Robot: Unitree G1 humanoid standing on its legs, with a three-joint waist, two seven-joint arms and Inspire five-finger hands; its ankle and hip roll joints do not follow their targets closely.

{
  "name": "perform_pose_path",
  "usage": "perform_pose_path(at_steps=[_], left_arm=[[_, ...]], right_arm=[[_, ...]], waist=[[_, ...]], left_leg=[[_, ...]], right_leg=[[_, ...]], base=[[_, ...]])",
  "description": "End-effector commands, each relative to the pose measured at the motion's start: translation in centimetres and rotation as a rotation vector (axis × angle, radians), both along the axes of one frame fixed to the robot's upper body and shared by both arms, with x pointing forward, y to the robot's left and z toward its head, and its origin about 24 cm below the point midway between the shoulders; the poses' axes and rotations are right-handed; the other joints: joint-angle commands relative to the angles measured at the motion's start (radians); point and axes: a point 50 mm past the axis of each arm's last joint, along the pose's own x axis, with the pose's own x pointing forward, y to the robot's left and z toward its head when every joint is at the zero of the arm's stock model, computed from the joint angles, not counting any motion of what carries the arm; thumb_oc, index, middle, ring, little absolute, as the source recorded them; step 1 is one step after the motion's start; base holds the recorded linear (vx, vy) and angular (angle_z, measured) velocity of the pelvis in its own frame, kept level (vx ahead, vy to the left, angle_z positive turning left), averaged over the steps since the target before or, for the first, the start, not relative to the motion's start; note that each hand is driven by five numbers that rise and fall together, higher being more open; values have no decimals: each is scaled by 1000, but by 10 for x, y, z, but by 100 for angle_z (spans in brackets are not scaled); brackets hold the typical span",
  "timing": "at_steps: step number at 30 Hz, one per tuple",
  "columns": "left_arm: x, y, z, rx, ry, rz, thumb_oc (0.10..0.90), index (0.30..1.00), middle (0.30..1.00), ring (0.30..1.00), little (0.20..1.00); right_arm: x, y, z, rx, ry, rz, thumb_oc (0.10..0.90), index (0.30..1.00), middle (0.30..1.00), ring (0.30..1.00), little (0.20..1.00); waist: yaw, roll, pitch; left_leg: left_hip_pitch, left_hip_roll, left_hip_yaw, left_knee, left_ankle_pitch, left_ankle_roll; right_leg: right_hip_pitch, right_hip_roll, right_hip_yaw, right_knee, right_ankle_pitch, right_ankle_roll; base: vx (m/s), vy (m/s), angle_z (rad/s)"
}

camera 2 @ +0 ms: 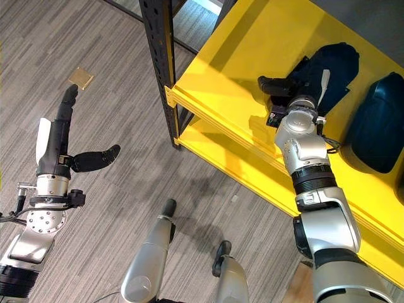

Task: Move parts from the plastic box to the shelf.

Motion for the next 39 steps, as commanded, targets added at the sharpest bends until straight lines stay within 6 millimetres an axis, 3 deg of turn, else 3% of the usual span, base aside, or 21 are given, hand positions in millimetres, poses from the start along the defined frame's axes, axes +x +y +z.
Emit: perform_pose_path(at_steps=[1, 17, 27, 39], left_arm=[[-9, 2, 38, 25, -225, -30, 900, 1000, 1000, 1000, 1000], [-7, -1, 37, 13, -233, -24, 900, 1000, 1000, 1000, 1000], [-9, -1, 37, 12, -235, -31, 900, 1000, 1000, 1000, 1000], [-11, 2, 40, 8, -257, -26, 900, 1000, 1000, 1000, 1000]], right_arm=[[-3, 11, 35, 17, -163, 57, 900, 1000, 1000, 1000, 1000], [-4, 34, 25, -36, -163, 80, 900, 1000, 1000, 1000, 1000], [-5, 17, 24, -64, -143, 4, 900, 1000, 1000, 1000, 1000], [-6, 1, 41, -203, -142, -52, 900, 1000, 1000, 1000, 1000]], waist=[[-6, 10, -57], [-10, 27, -44], [-11, 32, -41], [-8, 40, -26]], left_leg=[[-67, -12, 60, 13, -48, 29], [-70, -26, 58, 34, -62, 39], [-70, -29, 55, 38, -67, 42], [-83, -38, 49, 42, -62, 44]], right_leg=[[107, 67, 26, 39, -68, -121], [65, 64, 31, 82, -74, -126], [45, 64, 29, 106, -79, -130], [9, 60, 27, 142, -86, -134]], base=[[0, 0, 0], [0, 0, 0], [0, 0, 0], [0, 0, 0]])
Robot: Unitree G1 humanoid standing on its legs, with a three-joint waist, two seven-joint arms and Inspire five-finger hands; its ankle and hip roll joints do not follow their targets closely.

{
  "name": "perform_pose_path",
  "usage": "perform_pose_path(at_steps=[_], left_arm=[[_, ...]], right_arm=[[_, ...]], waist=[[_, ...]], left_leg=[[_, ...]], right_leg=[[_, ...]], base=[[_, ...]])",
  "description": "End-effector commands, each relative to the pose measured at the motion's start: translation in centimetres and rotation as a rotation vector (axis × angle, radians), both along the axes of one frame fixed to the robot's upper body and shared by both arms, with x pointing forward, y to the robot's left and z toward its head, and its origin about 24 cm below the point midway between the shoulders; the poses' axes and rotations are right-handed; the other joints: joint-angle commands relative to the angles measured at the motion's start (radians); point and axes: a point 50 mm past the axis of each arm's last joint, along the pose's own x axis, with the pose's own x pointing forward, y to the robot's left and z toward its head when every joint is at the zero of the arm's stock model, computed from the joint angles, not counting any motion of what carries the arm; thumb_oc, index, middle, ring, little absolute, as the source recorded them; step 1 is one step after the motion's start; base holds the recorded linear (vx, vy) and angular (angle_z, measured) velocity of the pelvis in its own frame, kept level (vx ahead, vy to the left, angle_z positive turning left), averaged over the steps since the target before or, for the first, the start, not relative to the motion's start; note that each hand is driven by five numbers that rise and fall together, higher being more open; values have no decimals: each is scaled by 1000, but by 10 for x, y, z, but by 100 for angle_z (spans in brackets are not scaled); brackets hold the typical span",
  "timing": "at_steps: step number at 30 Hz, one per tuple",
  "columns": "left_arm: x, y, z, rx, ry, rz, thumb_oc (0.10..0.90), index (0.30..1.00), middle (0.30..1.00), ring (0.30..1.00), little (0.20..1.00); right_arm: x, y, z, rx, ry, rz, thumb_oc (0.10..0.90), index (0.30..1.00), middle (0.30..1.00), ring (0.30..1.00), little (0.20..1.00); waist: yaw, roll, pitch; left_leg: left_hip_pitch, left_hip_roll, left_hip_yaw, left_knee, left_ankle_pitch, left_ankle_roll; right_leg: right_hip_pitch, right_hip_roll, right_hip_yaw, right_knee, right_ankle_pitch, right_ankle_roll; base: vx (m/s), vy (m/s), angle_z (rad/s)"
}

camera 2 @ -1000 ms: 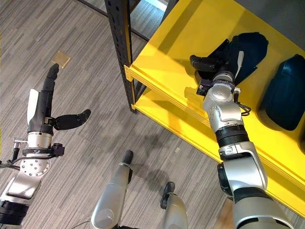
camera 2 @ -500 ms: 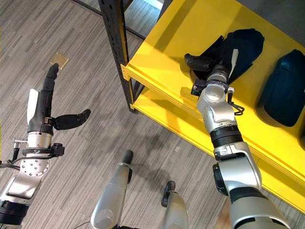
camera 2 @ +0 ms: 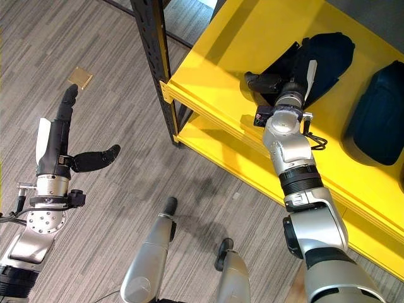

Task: Move parts from the plastic box to the shelf.

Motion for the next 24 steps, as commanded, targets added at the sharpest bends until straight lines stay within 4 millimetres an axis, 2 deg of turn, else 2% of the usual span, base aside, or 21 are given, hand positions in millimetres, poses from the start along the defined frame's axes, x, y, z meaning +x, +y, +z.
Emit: perform_pose_path(at_steps=[1, 10, 24], left_arm=[[-10, 2, 41, 9, -255, -24, 900, 1000, 1000, 1000, 1000], [-13, 3, 43, 21, -273, -23, 900, 1000, 1000, 1000, 1000], [-16, 1, 45, 32, -291, -35, 900, 1000, 1000, 1000, 1000]], right_arm=[[-6, -16, 36, -81, -110, -48, 900, 1000, 1000, 1000, 1000], [-8, -15, 48, -175, -127, -42, 900, 1000, 1000, 1000, 1000], [-9, 2, 59, -335, -130, 17, 900, 1000, 1000, 1000, 1000]], waist=[[5, 28, -32], [14, 25, -22], [23, 30, -3]], left_leg=[[-54, -32, 49, 14, -62, 51], [-70, -37, 40, 19, -58, 52], [-83, -48, 28, 27, -53, 56]], right_leg=[[76, 70, 11, 39, -38, -126], [51, 72, 9, 70, -45, -130], [-2, 75, 3, 144, -67, -142]], base=[[0, 0, 0], [-7, -22, 3], [-3, -3, 1]])
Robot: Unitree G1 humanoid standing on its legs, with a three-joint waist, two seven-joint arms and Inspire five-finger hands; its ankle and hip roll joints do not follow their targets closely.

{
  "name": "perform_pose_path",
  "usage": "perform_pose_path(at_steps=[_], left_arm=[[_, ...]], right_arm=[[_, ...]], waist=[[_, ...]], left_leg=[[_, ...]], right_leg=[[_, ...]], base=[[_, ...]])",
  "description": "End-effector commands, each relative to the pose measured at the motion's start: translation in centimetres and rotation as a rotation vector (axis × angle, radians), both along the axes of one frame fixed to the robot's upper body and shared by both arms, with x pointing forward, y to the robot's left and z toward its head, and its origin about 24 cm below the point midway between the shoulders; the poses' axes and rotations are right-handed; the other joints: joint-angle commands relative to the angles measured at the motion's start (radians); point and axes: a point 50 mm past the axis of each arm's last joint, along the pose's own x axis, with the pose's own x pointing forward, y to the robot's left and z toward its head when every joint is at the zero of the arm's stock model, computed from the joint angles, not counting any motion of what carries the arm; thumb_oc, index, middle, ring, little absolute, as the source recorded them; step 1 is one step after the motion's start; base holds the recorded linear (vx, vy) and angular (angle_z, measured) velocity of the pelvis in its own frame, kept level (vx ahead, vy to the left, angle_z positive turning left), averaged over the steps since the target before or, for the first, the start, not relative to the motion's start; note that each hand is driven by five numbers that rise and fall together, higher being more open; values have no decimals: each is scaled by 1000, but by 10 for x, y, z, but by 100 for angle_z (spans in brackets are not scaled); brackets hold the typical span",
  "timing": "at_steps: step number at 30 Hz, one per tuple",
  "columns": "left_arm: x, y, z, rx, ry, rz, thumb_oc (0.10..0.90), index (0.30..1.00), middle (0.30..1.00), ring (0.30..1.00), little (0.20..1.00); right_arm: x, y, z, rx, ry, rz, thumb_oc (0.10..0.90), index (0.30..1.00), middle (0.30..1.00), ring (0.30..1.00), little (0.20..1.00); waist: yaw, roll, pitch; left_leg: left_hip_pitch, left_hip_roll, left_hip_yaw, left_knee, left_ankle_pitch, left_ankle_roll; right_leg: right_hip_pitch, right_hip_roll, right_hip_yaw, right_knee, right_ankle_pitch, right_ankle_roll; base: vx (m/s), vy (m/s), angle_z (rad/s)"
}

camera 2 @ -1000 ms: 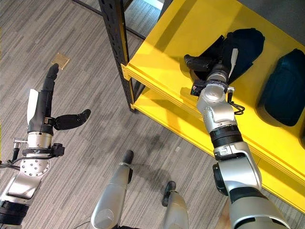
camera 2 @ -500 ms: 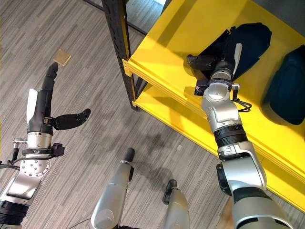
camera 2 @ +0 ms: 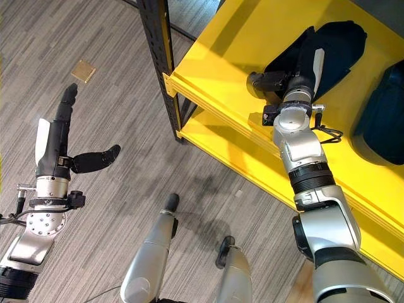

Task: Move parts from the plastic box to the shelf.

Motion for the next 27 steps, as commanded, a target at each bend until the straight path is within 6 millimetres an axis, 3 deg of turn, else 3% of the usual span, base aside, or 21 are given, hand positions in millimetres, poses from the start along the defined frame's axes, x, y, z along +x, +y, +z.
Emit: perform_pose_path(at_steps=[1, 7, 9, 11, 13, 14, 15, 16, 17, 24, 25, 27], left_arm=[[-12, 1, 47, 30, -277, -21, 900, 1000, 1000, 1000, 1000], [-12, 0, 47, 35, -282, -27, 900, 1000, 1000, 1000, 1000], [-13, 1, 47, 34, -282, -25, 900, 1000, 1000, 1000, 1000], [-13, 1, 47, 35, -283, -25, 900, 1000, 1000, 1000, 1000], [-12, 1, 47, 39, -281, -24, 900, 1000, 1000, 1000, 1000], [-12, 1, 46, 42, -278, -25, 900, 1000, 1000, 1000, 1000], [-12, 0, 46, 40, -277, -26, 900, 1000, 1000, 1000, 1000], [-12, 0, 46, 48, -276, -27, 900, 1000, 1000, 1000, 1000], [-12, -1, 46, 50, -276, -25, 900, 1000, 1000, 1000, 1000], [-12, 0, 43, 35, -266, -24, 900, 1000, 1000, 1000, 1000], [-11, 0, 43, 34, -265, -25, 900, 1000, 1000, 1000, 1000], [-12, 0, 42, 37, -260, -36, 900, 1000, 1000, 1000, 1000]], right_arm=[[-7, 13, 50, -139, -152, 43, 900, 1000, 1000, 1000, 1000], [-7, 20, 51, -184, -148, 54, 900, 1000, 1000, 1000, 1000], [-7, 22, 50, -198, -144, 55, 900, 1000, 1000, 1000, 1000], [-8, 22, 50, -201, -143, 58, 900, 1000, 1000, 1000, 1000], [-8, 23, 50, -215, -141, 58, 900, 1000, 1000, 1000, 1000], [-7, 22, 49, -203, -136, 52, 900, 1000, 1000, 1000, 1000], [-7, 22, 48, -190, -133, 47, 900, 1000, 1000, 1000, 1000], [-7, 21, 46, -186, -131, 26, 900, 1000, 1000, 1000, 1000], [-7, 21, 47, -198, -132, 18, 900, 1000, 1000, 1000, 1000], [-10, 6, 48, -279, -161, -61, 900, 1000, 1000, 1000, 1000], [-10, 6, 49, -284, -163, -61, 900, 1000, 1000, 1000, 1000], [-11, 5, 53, -325, -159, -57, 900, 1000, 1000, 1000, 1000]], waist=[[21, 25, -6], [25, 27, -6], [23, 21, -7], [23, 27, -6], [20, 21, -7], [22, 29, -6], [20, 23, -7], [21, 31, -6], [18, 25, -7], [11, 45, -6], [10, 38, -7], [12, 42, -6]], left_leg=[[-35, -36, 53, 1, -58, 67], [-40, -42, 46, 3, -57, 69], [-35, -48, 43, 14, -83, 65], [-43, -43, 46, 11, -62, 69], [-36, -48, 41, 16, -83, 64], [-43, -43, 43, 11, -62, 69], [-37, -48, 40, 19, -85, 64], [-44, -44, 40, 15, -65, 69], [-37, -49, 38, 21, -87, 64], [-38, -49, 38, 20, -73, 73], [-30, -54, 36, 27, -96, 69], [-37, -50, 39, 23, -75, 73]], right_leg=[[65, 84, 8, 46, -15, -127], [46, 86, 6, 69, -21, -132], [49, 85, 15, 78, -40, -133], [34, 88, 6, 89, -28, -136], [39, 88, 16, 94, -45, -136], [24, 89, 6, 102, -33, -139], [32, 88, 15, 102, -48, -138], [17, 89, 5, 111, -37, -142], [26, 89, 15, 110, -51, -140], [-8, 91, 6, 139, -43, -148], [2, 91, 16, 137, -57, -146], [-6, 91, 5, 140, -45, -149]], base=[[-2, -8, 3], [11, -7, 0], [71, -39, 1], [-26, -1, 2], [10, -13, 2], [0, 0, 0], [-61, 0, 2], [76, -33, 2], [0, 0, 0], [-7, 7, 1], [0, 0, 0], [-23, -3, 1]])
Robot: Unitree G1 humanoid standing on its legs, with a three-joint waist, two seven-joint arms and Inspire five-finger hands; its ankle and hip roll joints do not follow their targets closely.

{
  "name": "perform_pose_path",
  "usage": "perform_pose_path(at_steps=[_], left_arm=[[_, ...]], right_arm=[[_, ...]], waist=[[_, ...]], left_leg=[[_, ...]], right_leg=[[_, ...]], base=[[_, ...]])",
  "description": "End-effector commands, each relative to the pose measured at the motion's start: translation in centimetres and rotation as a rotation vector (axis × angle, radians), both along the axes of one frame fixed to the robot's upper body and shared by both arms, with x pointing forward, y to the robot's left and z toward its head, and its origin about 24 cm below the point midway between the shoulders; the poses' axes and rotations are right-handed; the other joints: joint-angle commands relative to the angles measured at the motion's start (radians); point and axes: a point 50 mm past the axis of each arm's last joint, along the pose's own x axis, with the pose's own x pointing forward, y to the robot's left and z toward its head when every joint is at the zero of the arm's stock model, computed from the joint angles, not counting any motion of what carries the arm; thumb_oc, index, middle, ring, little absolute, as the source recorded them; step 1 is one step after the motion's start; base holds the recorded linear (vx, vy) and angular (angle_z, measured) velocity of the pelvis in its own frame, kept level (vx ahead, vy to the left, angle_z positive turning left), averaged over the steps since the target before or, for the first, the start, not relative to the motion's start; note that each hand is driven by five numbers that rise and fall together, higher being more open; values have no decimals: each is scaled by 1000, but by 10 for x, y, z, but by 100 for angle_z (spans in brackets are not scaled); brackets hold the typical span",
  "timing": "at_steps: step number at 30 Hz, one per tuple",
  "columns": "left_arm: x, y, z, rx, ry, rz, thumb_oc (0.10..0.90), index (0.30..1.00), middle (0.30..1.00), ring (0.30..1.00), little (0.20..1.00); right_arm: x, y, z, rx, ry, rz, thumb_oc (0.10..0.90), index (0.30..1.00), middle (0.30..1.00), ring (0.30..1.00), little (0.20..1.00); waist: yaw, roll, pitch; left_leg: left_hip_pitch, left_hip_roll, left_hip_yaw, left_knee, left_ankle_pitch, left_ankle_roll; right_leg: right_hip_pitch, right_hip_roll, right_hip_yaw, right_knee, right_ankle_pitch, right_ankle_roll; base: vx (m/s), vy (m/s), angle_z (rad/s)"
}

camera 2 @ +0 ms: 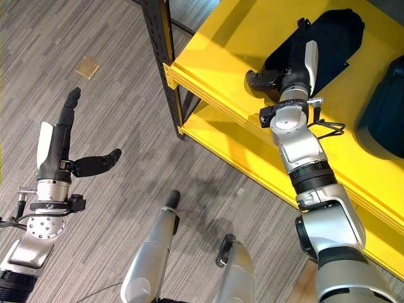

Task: Move parts from the plastic box to the shelf.

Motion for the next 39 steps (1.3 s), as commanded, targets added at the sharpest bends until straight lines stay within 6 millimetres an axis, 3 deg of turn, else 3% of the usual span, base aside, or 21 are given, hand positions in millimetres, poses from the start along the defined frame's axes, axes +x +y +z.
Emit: perform_pose_path(at_steps=[1, 3, 5, 7, 16, 21, 23, 28, 31, 39], left_arm=[[-9, 0, 46, 3, -261, -42, 900, 1000, 1000, 1000, 1000], [-9, 0, 46, 3, -260, -46, 900, 1000, 1000, 1000, 1000], [-10, 0, 45, 4, -259, -48, 900, 1000, 1000, 1000, 1000], [-10, 1, 45, 0, -257, -51, 900, 1000, 1000, 1000, 1000], [-9, 0, 43, 1, -246, -57, 900, 1000, 1000, 1000, 1000], [-8, 0, 41, 6, -232, -61, 900, 1000, 1000, 1000, 1000], [-9, -1, 42, 14, -241, -70, 900, 1000, 1000, 1000, 1000], [-12, -7, 45, 29, -246, -133, 900, 1000, 1000, 1000, 1000], [-13, -11, 48, 40, -239, -166, 900, 1000, 1000, 1000, 1000], [-10, -13, 45, 31, -212, -171, 900, 1000, 1000, 1000, 1000]], right_arm=[[-10, -3, 49, -140, -158, -11, 900, 1000, 1000, 1000, 1000], [-10, -1, 52, -172, -148, 1, 900, 1000, 1000, 1000, 1000], [-10, 3, 54, -213, -141, 25, 900, 1000, 1000, 1000, 1000], [-11, 10, 54, -288, -121, 41, 900, 1000, 1000, 1000, 1000], [-12, 15, 57, -348, -119, 0, 900, 1000, 1000, 1000, 1000], [-15, 0, 62, -295, -195, -149, 900, 1000, 1000, 1000, 1000], [-18, -12, 65, -208, -240, -222, 900, 1000, 1000, 1000, 1000], [-29, -50, 70, -26, -308, -320, 900, 1000, 1000, 1000, 1000], [-30, -57, 63, 46, -296, -332, 900, 1000, 1000, 1000, 1000], [-30, -56, 61, -9, -309, -301, 900, 1000, 1000, 1000, 1000]], waist=[[15, 34, -12], [14, 27, -12], [16, 33, -12], [14, 26, -12], [12, 28, -12], [10, 31, -12], [10, 41, -12], [-4, 55, -12], [-18, 66, -12], [-32, 87, -20]], left_leg=[[8, -44, 60, -23, -84, 96], [18, -50, 56, -16, -107, 90], [10, -45, 60, -22, -86, 94], [22, -51, 59, -11, -114, 91], [25, -52, 58, -18, -110, 91], [31, -49, 59, -26, -109, 91], [23, -42, 61, -39, -83, 95], [32, -42, 68, -44, -87, 96], [43, -40, 77, -48, -89, 95], [60, -44, 86, -49, -92, 96]], right_leg=[[64, 91, -2, 21, 2, -128], [73, 91, 6, 23, -13, -126], [58, 91, -3, 28, 0, -130], [65, 91, 6, 39, -22, -129], [54, 93, 5, 46, -25, -132], [56, 91, 2, 39, -21, -132], [41, 92, -10, 38, -1, -134], [39, 89, -10, 31, 4, -132], [34, 90, -3, 33, -1, -133], [35, 84, 4, 37, -6, -134]], base=[[84, -36, 0], [40, -15, 0], [-36, 3, 0], [94, -25, -1], [0, 0, 0], [0, 0, 0], [-106, 39, 4], [-44, 49, 1], [-20, 72, -5], [0, 50, -5]])
